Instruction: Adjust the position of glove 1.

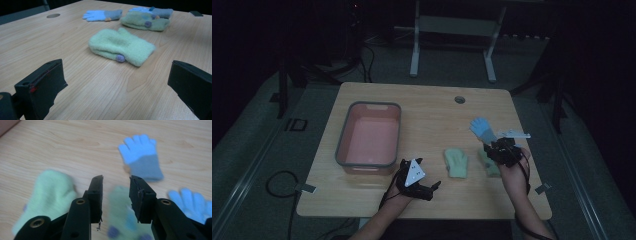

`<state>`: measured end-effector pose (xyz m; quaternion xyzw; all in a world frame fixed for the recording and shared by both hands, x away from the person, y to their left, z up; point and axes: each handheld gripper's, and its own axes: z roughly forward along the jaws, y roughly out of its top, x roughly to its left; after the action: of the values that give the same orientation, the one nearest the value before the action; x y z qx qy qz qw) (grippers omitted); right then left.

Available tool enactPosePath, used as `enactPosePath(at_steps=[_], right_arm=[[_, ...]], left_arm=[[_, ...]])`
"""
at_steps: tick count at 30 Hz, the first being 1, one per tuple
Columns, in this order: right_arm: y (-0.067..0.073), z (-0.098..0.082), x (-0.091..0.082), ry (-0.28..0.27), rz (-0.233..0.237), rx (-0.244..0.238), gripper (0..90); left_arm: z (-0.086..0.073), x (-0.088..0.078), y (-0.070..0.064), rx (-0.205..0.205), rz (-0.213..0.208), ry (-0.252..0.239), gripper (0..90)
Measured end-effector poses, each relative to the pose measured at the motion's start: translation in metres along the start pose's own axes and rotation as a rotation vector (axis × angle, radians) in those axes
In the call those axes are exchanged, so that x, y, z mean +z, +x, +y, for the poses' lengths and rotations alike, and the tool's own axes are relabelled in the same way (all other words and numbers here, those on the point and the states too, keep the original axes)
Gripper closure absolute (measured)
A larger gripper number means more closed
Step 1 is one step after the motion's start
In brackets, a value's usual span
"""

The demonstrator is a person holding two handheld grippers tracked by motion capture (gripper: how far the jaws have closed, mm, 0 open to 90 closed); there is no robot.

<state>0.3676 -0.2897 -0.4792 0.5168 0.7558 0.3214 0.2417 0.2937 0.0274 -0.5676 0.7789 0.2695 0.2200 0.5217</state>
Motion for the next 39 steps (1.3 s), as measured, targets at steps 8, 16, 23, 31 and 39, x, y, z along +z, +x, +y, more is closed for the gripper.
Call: enactPosePath(at_steps=[8, 16, 23, 31, 39], right_arm=[[-0.024, -0.024, 0.007, 0.040, 0.013, 0.033, 61.6], [-0.023, -0.045, 0.026, 0.065, -0.024, 0.056, 59.8], [-0.015, -0.056, 0.033, 0.072, -0.062, 0.050, 64.2], [-0.014, -0.060, 0.033, 0.058, -0.094, 0.046, 80.9], [-0.012, -0.053, 0.025, 0.036, -0.099, 0.096, 86.3]], left_arm=[[0.000, -0.001, 0.001, -0.014, 0.009, -0.009, 1.2], [-0.001, -0.002, 0.001, -0.014, 0.022, -0.014, 1.2], [-0.001, -0.001, 0.001, -0.013, 0.021, -0.012, 1.1], [0.000, -0.001, 0.001, -0.013, 0.019, -0.011, 1.2], [0.000, -0.001, 0.001, -0.017, 0.017, -0.008, 1.2]])
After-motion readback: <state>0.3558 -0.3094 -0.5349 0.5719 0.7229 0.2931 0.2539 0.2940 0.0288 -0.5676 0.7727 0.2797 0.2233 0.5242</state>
